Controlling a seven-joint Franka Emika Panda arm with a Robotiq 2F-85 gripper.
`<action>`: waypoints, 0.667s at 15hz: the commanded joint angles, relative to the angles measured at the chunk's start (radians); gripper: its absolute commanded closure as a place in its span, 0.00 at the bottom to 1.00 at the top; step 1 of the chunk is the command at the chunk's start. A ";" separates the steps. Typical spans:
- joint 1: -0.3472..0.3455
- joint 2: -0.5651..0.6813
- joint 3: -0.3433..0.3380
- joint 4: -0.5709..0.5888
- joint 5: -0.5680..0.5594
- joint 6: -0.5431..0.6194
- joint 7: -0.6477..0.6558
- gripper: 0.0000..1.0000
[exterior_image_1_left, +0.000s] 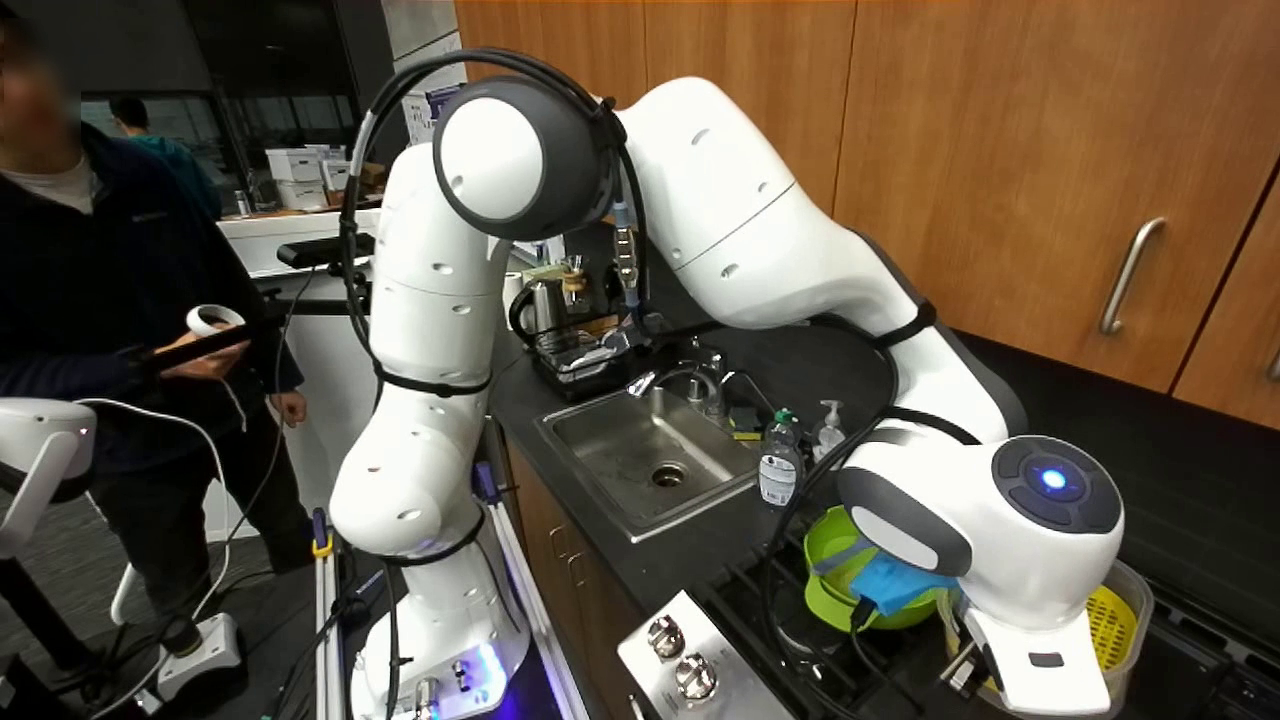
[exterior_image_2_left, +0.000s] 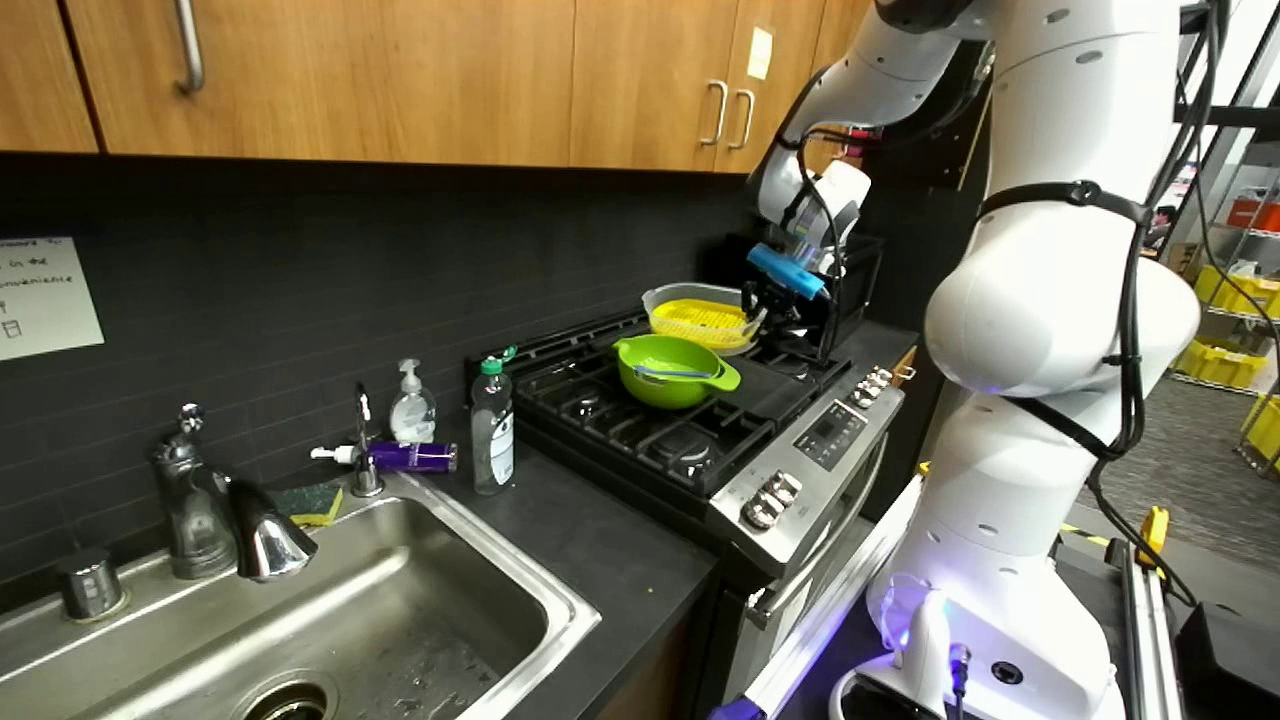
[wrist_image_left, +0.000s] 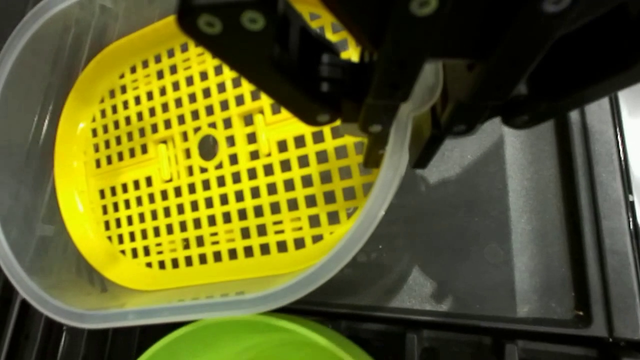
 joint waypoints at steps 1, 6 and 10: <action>-0.014 0.017 -0.004 0.057 -0.004 -0.076 0.072 0.95; -0.011 0.056 -0.009 0.137 -0.032 -0.167 0.159 0.95; -0.006 0.074 -0.007 0.173 -0.043 -0.193 0.188 0.95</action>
